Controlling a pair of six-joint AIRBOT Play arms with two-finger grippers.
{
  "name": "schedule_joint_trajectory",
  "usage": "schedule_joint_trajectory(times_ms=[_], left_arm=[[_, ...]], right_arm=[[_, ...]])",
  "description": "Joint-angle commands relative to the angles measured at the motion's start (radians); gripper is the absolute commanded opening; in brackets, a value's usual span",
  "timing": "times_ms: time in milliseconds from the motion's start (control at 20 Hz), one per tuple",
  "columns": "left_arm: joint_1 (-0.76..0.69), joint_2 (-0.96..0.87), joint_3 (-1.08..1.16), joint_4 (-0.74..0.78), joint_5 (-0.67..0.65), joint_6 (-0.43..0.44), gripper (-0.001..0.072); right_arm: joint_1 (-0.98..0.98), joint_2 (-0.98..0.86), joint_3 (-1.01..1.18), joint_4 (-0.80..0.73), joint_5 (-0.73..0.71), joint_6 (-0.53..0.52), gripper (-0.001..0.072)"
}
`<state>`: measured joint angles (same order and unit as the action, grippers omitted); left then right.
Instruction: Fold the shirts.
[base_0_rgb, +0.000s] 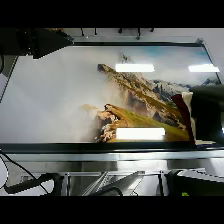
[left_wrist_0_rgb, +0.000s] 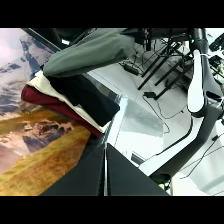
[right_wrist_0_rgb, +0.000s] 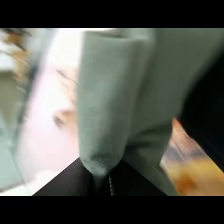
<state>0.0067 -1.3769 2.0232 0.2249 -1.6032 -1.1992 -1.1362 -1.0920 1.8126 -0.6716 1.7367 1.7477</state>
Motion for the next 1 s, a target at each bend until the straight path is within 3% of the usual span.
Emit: schedule_joint_trajectory(times_ms=[0, 400, 800, 850, 900, 950], left_arm=[[0.000, -0.001, 0.000, 0.000, -0.023, 0.002, 0.0013], [-0.035, -0.001, 0.000, 0.027, -0.044, 0.003, 0.0013], [-0.095, -0.001, 0.000, 0.046, -0.047, 0.051, 0.0013], [-0.095, -0.001, 0.000, 0.046, -0.046, 0.061, 0.0013], [-0.095, -0.001, 0.000, 0.046, -0.046, 0.071, 0.0012], [-0.095, -0.001, 0.000, 0.046, -0.045, 0.075, 0.0013]], right_arm=[[-0.008, 0.050, -0.093, -0.195, 0.105, 0.022, 0.0025], [-0.007, 0.171, -0.584, -0.468, 0.104, 0.022, 0.0025], [-0.009, 0.171, -0.633, -0.673, -0.133, -0.006, 0.0050], [-0.009, 0.171, -0.637, -0.672, -0.131, -0.006, 0.0228], [-0.009, 0.171, -0.641, -0.672, -0.124, -0.005, 0.0482], [-0.009, 0.171, -0.642, -0.666, -0.124, -0.004, 0.0627]])
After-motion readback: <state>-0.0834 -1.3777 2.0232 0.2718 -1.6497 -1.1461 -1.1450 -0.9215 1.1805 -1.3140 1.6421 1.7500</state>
